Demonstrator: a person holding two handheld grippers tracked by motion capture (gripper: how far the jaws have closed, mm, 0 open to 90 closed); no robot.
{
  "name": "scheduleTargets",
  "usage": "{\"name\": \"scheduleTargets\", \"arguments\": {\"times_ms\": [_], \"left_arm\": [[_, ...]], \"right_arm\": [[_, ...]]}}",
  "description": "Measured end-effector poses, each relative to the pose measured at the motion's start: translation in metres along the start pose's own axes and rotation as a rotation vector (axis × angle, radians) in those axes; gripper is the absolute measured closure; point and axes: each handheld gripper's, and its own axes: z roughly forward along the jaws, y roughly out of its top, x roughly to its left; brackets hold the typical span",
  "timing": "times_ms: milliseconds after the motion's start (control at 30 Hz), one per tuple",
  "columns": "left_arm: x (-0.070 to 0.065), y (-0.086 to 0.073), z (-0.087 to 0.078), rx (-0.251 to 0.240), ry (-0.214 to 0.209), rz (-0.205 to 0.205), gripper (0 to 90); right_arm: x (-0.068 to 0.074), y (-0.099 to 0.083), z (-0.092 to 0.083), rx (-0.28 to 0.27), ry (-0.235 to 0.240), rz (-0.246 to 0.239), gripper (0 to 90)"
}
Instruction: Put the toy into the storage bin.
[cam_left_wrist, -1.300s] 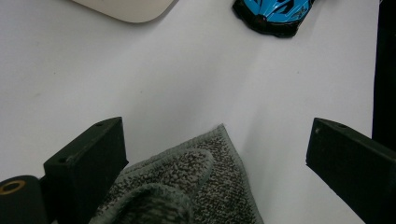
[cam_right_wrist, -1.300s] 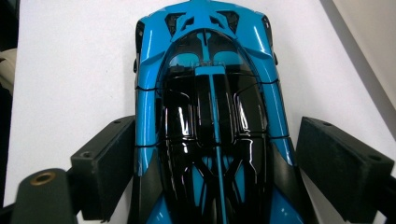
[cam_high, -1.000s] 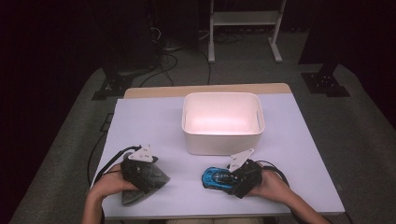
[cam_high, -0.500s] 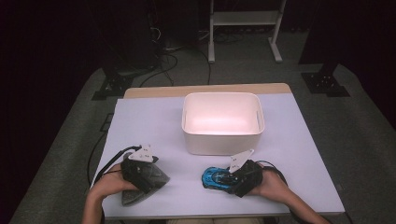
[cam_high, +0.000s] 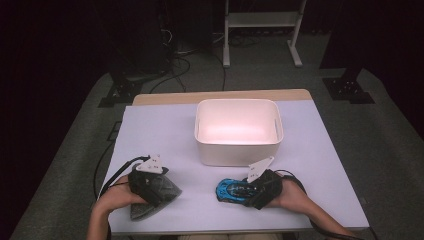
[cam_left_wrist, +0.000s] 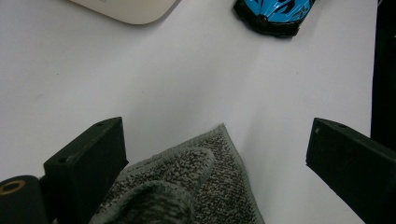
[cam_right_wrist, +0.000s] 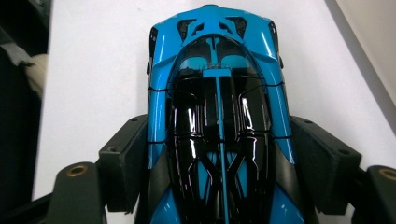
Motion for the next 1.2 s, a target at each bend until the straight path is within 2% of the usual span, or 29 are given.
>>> {"name": "scheduleTargets", "arguments": {"times_ms": [267, 533, 833, 1033, 1200], "left_arm": [[0.001, -0.001, 0.0, -0.001, -0.001, 0.0, 4.2], [0.001, -0.001, 0.0, -0.006, -0.003, -0.004, 4.1], [0.001, -0.002, 0.001, -0.015, -0.005, -0.005, 4.2], [0.002, -0.003, -0.001, -0.023, -0.006, -0.01, 4.1], [0.004, -0.004, -0.001, -0.032, -0.008, -0.015, 4.2]], "right_arm": [[0.0, 0.005, -0.007, -0.028, 0.025, 0.009, 25.2], [0.003, 0.018, -0.024, -0.063, 0.065, -0.004, 25.2], [0.01, 0.042, -0.055, -0.08, 0.089, -0.043, 25.2], [0.015, 0.064, -0.083, -0.097, 0.101, -0.075, 25.3], [0.014, 0.077, -0.096, -0.082, 0.095, -0.097, 25.3]]}}
